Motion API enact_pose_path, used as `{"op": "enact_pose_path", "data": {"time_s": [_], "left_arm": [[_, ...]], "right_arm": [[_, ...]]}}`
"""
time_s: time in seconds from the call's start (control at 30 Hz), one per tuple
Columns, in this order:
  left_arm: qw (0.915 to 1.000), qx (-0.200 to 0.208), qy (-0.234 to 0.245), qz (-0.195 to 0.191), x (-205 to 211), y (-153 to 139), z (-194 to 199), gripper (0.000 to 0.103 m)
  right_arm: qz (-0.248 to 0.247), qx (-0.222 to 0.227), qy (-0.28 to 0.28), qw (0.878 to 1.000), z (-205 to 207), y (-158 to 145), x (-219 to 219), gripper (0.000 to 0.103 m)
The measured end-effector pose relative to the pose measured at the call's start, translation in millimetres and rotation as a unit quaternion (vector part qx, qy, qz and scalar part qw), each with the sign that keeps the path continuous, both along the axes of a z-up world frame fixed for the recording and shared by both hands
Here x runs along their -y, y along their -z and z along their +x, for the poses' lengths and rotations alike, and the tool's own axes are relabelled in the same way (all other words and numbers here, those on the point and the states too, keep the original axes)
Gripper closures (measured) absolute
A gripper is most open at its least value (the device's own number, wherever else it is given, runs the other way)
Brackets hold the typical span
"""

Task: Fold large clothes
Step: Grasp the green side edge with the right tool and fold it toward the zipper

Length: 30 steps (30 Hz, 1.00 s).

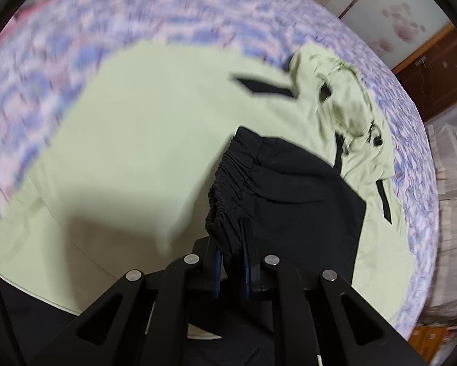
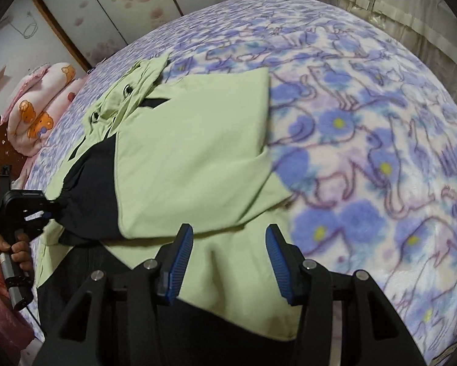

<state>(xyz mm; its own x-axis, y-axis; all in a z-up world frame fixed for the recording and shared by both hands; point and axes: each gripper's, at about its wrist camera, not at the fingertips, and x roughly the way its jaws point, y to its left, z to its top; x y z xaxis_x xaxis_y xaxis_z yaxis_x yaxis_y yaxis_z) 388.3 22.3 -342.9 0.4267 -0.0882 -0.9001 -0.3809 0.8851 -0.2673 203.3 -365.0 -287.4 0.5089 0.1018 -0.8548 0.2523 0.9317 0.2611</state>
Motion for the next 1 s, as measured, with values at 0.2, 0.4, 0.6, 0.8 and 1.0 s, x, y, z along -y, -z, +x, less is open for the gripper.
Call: {"op": "enact_pose_path", "data": {"time_s": [0.2,0.4,0.6,0.8,1.0], "left_arm": [[0.9985,0.013,0.009,0.052,-6.1,-25.0,11.4,0.094],[0.9976,-0.008,-0.009,0.068,-29.2,-10.9,8.3,0.094],[0.9968,-0.032,0.0,0.074,-32.5,10.6,10.2,0.094],[0.9944,-0.044,0.018,0.094,-28.3,22.0,15.7,0.094],[0.9895,-0.03,0.059,0.129,-19.1,-8.8,5.5,0.081]], "right_arm": [[0.009,0.032,-0.012,0.999,16.5,-9.9,6.7,0.06],[0.01,0.022,-0.061,0.998,44.2,0.8,-11.6,0.093],[-0.01,-0.036,-0.063,0.997,57.8,34.4,-20.8,0.103],[-0.015,-0.043,-0.033,0.998,56.0,46.6,-13.4,0.103],[-0.036,-0.03,0.001,0.999,45.3,11.9,-4.8,0.103]]}}
